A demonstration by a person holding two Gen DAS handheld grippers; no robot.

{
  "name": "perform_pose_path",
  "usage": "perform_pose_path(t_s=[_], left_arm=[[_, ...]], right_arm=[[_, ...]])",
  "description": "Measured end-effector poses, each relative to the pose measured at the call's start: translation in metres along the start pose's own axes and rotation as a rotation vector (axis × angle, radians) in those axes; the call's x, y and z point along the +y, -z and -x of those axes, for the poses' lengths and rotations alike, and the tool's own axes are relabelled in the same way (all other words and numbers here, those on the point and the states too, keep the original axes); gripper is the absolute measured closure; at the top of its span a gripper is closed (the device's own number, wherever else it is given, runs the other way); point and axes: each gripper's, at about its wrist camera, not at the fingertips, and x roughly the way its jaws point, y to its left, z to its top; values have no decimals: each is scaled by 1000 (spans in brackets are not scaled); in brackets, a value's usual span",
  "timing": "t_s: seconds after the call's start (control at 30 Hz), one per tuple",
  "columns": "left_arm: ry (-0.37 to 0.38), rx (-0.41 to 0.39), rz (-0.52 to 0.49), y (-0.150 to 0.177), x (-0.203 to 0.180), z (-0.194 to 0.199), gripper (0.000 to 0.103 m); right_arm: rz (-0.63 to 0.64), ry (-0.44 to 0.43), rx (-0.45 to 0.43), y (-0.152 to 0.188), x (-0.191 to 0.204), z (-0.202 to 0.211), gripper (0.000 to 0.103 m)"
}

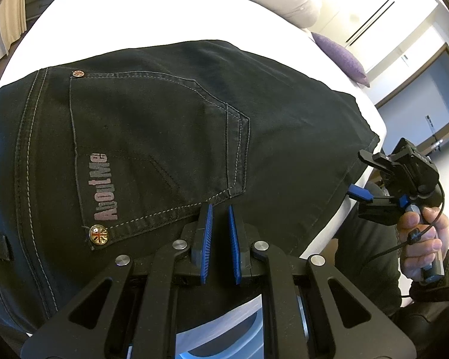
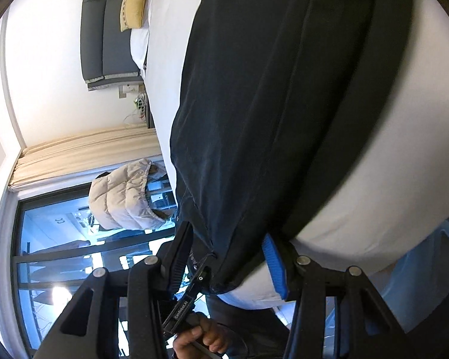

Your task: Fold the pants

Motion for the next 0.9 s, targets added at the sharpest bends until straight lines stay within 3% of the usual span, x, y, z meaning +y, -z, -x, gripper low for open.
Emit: perform_pose_path(t_s=[0.03, 0.1, 0.13, 0.2, 0.67, 0.73, 0.8, 0.9], left_arm=[[0, 0, -1, 0, 0, 0, 92], [-1, 1, -2, 0, 0, 0, 92], [-1, 2, -3, 0, -1, 0, 92], [-3, 6, -7, 0, -1, 0, 92], [-11, 23, -13, 6, -3, 6, 92], [-12, 23, -7, 6, -2, 7, 92], [-14, 24, -6, 5, 0, 8, 92], [-20, 30, -16, 2, -1, 5, 92]], right_arm=[[0, -2, 6, 0, 0, -3, 60], [5, 7, 23, -1, -1, -11, 87], [8, 22, 25, -1, -2, -14, 95], [3, 40, 21, -2, -7, -14, 98], [29, 67, 10, 10, -10, -5, 100], [50, 68, 22, 10, -6, -6, 96], [35, 38, 36, 10, -2, -11, 77], [76, 15, 46, 9, 11, -22, 73]])
